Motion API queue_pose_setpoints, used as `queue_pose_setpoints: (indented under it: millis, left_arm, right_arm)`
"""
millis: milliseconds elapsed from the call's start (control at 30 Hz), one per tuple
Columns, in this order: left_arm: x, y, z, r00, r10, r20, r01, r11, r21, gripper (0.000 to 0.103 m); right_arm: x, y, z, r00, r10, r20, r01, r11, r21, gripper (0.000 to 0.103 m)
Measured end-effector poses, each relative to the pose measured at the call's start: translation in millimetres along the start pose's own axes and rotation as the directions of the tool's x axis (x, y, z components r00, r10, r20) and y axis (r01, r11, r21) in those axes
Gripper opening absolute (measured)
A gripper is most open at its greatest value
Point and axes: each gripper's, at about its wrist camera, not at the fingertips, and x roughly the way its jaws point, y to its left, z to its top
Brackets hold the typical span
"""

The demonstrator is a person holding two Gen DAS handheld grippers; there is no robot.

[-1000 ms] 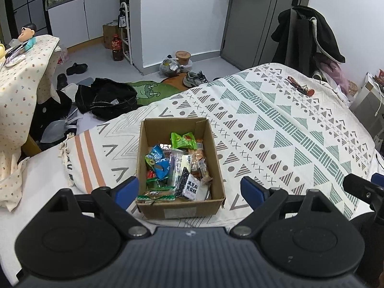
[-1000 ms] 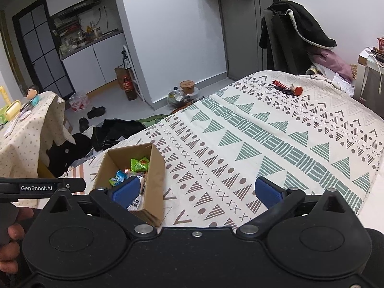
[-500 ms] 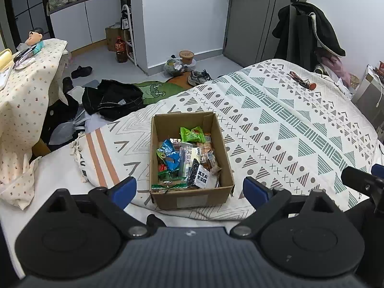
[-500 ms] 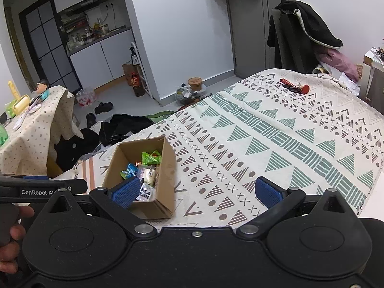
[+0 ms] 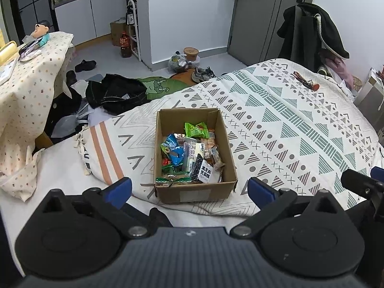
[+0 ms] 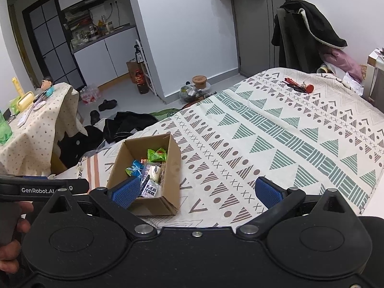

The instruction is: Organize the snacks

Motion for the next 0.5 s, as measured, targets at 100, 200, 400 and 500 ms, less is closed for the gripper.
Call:
queue_pose_setpoints:
  millis: [100,200,400,500]
  left_arm:
    - [-0.4,0.3,0.1,1.000,0.001,0.001,-0.001,1.000,0.000,0.102]
    - [-0.7,-0.2,0.1,1.000,0.006,-0.001,-0.006,1.000,0.002,0.102]
    - [-1.8,-2.1,0.3,1.000,-0.001,-0.003,0.001,1.000,0.011,0.102]
    - [-2.4,-2.3,0.4,1.000,0.001,0.001,-0.001,1.000,0.013,0.102]
  right_arm:
    - [0.2,-0.9,-0.4,1.000,-0.001,0.000,0.001,1.000,0.002,0.103]
    - [0.5,-2.2,-0.8,1.000,-0.005,-0.004,0.005,1.000,0.007,0.103]
    - [1.3,-2.2,-1.8,1.000,-0.006,-0.010,0.006,1.000,0.002,0.103]
    - [1.0,-2.5,-2.0,1.000,-0.005,-0.009,0.005,1.000,0.002,0.103]
